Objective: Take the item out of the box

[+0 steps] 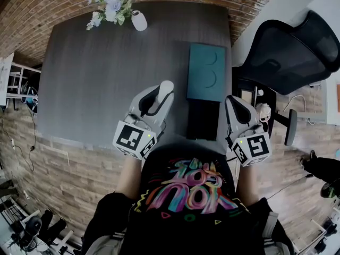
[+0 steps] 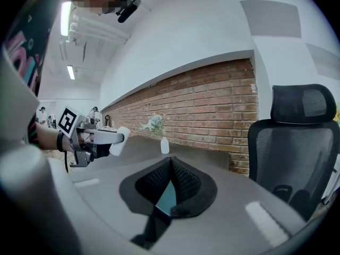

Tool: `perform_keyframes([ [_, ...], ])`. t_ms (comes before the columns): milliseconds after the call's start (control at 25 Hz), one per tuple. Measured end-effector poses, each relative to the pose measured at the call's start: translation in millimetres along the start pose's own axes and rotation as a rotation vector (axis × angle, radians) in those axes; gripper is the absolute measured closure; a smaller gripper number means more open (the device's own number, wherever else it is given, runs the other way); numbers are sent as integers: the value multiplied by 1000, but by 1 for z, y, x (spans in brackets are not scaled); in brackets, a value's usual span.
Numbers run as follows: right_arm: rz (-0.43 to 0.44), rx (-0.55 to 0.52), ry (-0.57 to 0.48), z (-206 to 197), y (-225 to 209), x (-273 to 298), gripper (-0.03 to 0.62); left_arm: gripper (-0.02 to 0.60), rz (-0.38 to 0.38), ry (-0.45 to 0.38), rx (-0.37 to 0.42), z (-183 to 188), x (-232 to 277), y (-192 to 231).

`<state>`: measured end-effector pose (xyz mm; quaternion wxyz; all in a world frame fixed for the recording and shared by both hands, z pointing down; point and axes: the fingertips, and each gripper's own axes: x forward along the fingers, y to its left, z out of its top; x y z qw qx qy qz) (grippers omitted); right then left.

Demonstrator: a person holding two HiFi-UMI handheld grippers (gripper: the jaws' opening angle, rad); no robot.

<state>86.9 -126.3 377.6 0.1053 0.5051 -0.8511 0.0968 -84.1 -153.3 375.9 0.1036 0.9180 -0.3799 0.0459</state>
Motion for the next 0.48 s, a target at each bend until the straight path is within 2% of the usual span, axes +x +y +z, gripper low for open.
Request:
perform_keyframes([
  [280, 0, -6, 0, 1, -2, 0, 595, 454, 5, -26, -10, 8, 5, 2],
  [480, -2, -3, -4, 3, -3, 0, 595, 454, -13, -27, 37, 13, 8, -1],
])
